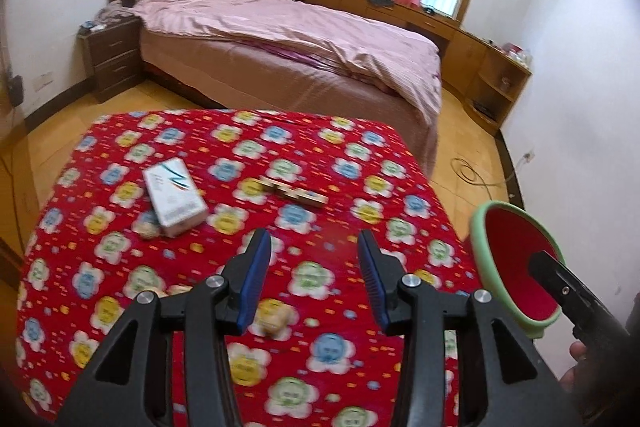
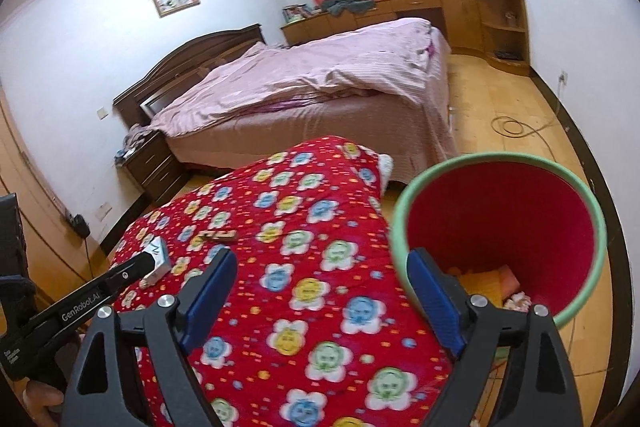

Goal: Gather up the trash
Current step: 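Move both open tools back over the trash on the quilt, then grasp the white medicine box with the left tool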

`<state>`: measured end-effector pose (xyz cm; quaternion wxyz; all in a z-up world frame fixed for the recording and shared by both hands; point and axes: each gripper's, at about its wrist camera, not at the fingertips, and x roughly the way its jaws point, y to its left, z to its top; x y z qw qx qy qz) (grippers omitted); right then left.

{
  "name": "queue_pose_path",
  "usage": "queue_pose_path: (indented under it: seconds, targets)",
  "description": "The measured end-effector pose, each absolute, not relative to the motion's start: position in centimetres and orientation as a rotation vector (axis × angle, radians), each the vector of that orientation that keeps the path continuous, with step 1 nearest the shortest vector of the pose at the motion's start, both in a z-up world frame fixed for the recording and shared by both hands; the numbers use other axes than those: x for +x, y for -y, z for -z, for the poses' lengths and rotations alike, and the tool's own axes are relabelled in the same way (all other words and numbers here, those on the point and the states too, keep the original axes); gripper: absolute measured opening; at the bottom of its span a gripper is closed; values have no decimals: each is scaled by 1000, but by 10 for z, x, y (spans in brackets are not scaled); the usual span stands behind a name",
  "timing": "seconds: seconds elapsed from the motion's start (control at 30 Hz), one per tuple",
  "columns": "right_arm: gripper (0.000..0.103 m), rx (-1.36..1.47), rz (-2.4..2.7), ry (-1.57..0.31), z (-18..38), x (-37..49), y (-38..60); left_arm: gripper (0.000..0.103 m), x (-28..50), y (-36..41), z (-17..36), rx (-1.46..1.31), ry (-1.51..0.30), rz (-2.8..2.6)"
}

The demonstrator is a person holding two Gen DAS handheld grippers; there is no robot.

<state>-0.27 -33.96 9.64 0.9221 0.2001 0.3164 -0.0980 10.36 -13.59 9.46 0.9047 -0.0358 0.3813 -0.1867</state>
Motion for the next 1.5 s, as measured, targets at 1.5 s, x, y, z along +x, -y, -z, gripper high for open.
queue_pose_path:
  seconds: [1.5]
  targets:
    - [89,438,104,-783,-41,110,296,77,208,65,-26,-131,-895,129]
